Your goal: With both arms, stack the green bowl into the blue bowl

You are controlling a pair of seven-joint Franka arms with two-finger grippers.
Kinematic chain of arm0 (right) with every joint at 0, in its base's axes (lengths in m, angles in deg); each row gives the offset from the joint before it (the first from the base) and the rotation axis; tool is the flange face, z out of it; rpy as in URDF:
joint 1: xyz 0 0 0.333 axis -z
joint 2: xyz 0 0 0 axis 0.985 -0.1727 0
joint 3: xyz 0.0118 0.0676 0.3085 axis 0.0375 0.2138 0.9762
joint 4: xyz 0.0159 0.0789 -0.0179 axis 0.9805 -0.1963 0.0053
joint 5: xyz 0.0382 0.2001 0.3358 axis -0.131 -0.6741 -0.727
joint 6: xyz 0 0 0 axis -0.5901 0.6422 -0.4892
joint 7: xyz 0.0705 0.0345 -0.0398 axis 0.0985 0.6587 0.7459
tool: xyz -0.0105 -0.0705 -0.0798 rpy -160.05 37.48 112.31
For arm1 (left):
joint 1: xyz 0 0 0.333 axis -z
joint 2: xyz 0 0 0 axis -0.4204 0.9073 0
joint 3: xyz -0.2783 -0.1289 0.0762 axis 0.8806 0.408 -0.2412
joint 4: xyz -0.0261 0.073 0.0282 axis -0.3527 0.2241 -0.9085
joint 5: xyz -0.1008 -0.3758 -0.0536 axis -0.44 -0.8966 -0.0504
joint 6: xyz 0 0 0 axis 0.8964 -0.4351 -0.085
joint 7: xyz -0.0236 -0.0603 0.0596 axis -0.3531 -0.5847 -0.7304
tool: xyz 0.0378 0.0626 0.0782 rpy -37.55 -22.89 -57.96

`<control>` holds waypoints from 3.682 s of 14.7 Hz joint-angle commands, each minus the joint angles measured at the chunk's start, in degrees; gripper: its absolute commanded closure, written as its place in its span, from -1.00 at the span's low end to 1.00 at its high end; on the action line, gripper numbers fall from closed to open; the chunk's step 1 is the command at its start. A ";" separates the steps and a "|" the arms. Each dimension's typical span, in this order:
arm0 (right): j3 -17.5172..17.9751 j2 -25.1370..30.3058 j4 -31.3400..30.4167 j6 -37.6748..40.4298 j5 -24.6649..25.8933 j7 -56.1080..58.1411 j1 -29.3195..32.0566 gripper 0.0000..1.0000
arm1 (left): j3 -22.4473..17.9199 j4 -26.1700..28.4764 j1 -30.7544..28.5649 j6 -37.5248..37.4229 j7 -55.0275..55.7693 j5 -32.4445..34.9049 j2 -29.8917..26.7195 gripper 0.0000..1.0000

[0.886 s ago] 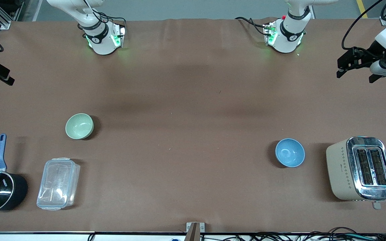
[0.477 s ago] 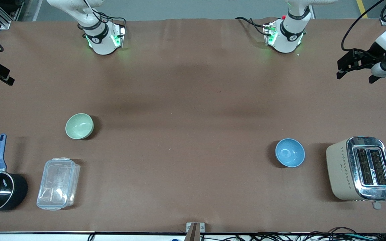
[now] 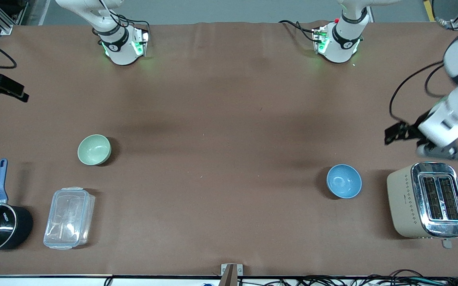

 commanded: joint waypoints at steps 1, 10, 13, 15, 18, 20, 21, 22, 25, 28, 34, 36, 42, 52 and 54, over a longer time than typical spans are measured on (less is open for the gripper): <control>0.16 0.78 -13.33 -10.33 0.92 3.61 0.53 -1.00 | -0.06 4.83 0.23 11.36 0.63 1.38 5.20 -1.00; -0.63 -3.15 -44.57 -56.75 1.98 9.86 2.72 -1.00 | 0.11 3.79 0.58 27.75 5.20 0.50 22.53 0.08; -0.72 -8.95 -47.22 -66.68 1.98 12.59 4.22 -1.00 | 0.11 2.56 0.76 27.75 8.27 0.59 24.21 0.80; -1.07 -12.38 -49.23 -73.71 1.98 12.59 4.39 -1.00 | 0.55 2.37 1.37 27.66 10.82 0.59 24.12 0.99; -1.16 -15.12 -50.47 -78.50 1.89 12.42 4.40 -0.91 | 6.68 2.99 1.82 26.27 17.04 0.59 22.29 0.99; -1.16 -15.03 -50.47 -78.32 1.89 12.41 4.39 -0.73 | 13.26 2.55 2.34 23.89 26.25 0.67 21.31 0.99; -1.16 -15.03 -50.47 -78.32 1.89 12.33 4.39 -0.63 | 15.91 2.38 3.13 23.80 31.08 1.28 21.31 0.99; -1.16 -14.95 -50.56 -78.32 1.89 12.33 4.48 -0.47 | 17.32 1.59 5.57 23.80 36.44 1.55 21.49 0.99; -1.16 -15.03 -50.56 -78.32 1.89 12.33 4.57 0.41 | 16.81 -1.48 16.90 23.97 45.95 2.08 24.28 0.99; -1.16 -14.95 -50.39 -77.71 1.89 11.54 4.75 0.99 | 16.64 -6.13 23.85 24.50 51.34 2.87 29.03 0.98; -0.81 -8.28 -46.36 -63.58 1.01 4.18 2.03 0.99 | 16.20 -9.05 27.39 29.85 52.75 2.87 33.70 -0.13; 1.20 -6.60 -42.23 -54.46 1.01 -4.85 -1.74 0.99 | 16.20 -9.14 27.31 30.04 53.19 3.05 32.74 -1.00; 21.57 -7.56 -29.48 -40.52 -2.67 -37.28 -2.64 0.99 | 9.43 -10.62 21.35 15.93 50.74 9.89 17.12 -1.00; 28.37 -22.33 -20.33 -50.36 -1.80 -61.68 -11.95 0.99 | 10.13 -15.64 1.13 -10.98 19.14 5.98 -2.31 -1.00; 28.37 -23.11 -20.50 -51.59 -1.71 -61.76 -12.30 0.99 | 9.43 -15.12 -0.55 -15.21 14.19 3.50 -6.27 -1.00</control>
